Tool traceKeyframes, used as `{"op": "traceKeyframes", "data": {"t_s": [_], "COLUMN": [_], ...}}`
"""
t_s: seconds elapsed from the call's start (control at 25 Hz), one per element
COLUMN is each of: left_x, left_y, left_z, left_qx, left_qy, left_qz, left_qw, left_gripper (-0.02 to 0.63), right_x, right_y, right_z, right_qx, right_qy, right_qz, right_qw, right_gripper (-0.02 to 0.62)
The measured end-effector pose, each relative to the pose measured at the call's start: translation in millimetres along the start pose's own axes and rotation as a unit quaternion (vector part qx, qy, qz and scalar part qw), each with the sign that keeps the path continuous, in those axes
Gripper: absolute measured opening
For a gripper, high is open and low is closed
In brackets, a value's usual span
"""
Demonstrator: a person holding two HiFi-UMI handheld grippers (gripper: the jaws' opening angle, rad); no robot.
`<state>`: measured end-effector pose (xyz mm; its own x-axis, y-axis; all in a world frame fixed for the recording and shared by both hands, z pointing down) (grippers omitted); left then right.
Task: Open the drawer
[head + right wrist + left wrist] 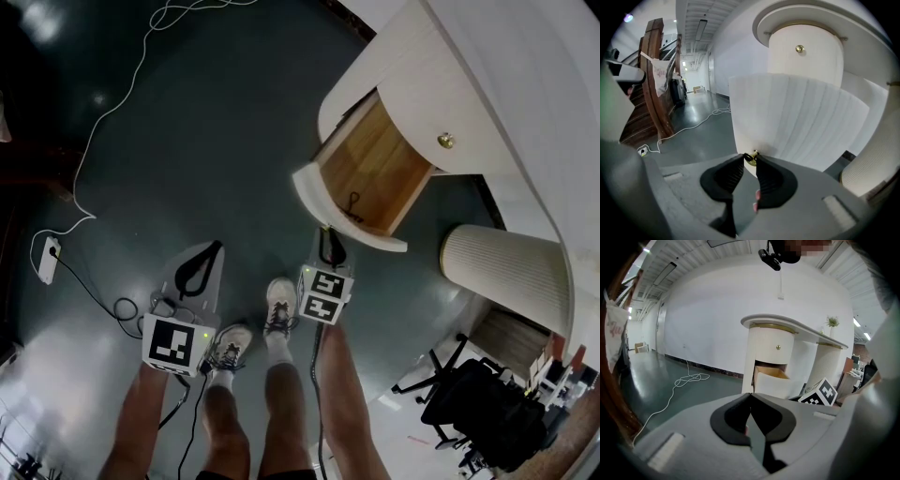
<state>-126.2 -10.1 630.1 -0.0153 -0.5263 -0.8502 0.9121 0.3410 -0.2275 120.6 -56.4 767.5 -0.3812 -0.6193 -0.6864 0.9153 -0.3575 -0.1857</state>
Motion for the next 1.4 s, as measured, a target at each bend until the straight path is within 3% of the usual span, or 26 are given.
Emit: {"op": "traceKeyframes", "data": {"t_s": [1.08,1.28,1.4], "left_x": [-11,-5,1], "left_y": [-8,-7,-6], "left_z": [-38,-42,-46], "left_qx": [0.016,0.014,0.012], "left_qy": [0.002,0.001,0.004], "left_qz": [-0.003,0.000,0.005], "left_qw": [0.9999,0.9999,0.9999], "left_gripper": [0.011,0.010,0.011], "right_x": [-15,-15,-12], "right_y": [-20,-20,-19], "right_z": [-17,-23,-29], "right_qx": [0.000,0.008,0.010], "right_qy": [-0.003,0.003,0.003], "right_qz": [0.012,0.041,0.042], "right_qw": [1.000,0.999,0.999], "right_gripper": [0.092,0.176,0.187]}}
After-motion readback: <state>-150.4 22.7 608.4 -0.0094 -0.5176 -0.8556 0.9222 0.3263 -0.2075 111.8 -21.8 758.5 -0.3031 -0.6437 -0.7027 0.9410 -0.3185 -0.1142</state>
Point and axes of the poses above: the fingertips, and each gripper's own axes: z forward along the fingers, y to its right, x out of its top, the point moved 8 cm from there along -z, backward along the fingers, and after that the axes turned 10 degrees about -z, right-handed, at the moved point
